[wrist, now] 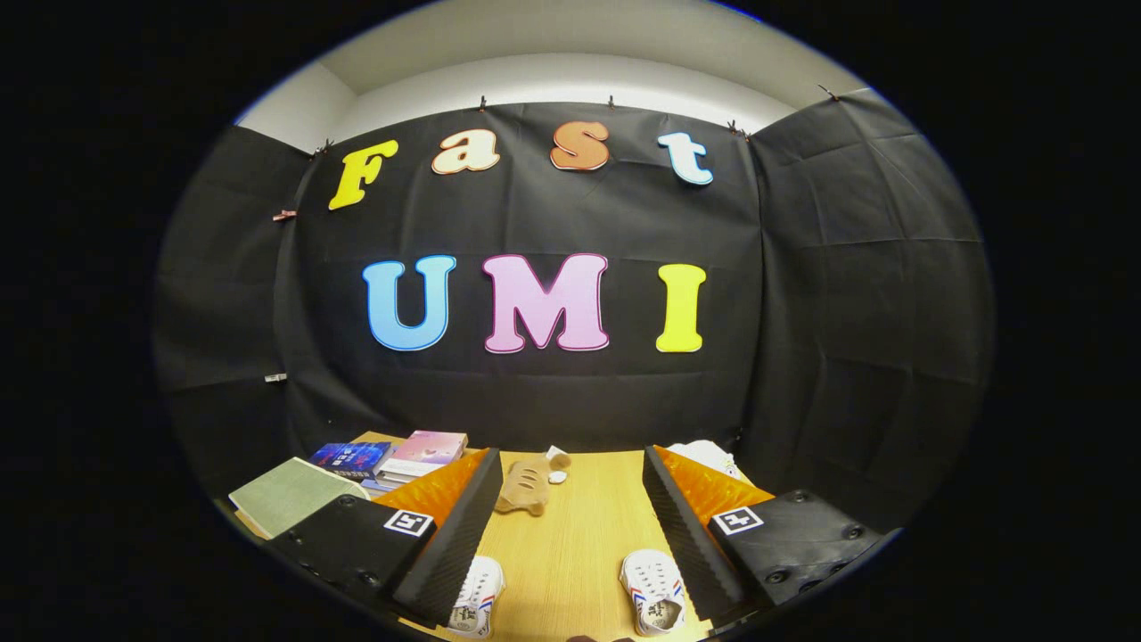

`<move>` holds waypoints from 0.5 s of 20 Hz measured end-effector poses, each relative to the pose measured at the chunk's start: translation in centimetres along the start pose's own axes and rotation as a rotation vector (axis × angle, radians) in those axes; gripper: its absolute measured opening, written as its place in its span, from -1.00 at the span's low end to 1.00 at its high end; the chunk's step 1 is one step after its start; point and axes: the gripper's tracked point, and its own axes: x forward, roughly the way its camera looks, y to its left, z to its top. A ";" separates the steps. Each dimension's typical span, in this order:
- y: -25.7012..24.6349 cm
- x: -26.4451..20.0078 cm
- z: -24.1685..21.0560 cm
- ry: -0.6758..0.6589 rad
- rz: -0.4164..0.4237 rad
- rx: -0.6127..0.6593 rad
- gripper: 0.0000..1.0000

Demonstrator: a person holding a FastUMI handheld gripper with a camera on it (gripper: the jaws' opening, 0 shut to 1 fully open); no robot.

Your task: Open the storage box then place both shoes into the box .Put the left shoe in first, then the right shoe, with the right side of both shoes facing outward in a uniform manner.

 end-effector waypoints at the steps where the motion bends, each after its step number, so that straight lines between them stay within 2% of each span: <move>1: 0.5 0.2 -0.3 0.007 0.011 0.008 0.95; 5: 4.2 0.8 -1.9 0.066 0.121 0.066 0.97; 10: 11.2 0.8 -5.1 0.189 0.328 0.194 0.97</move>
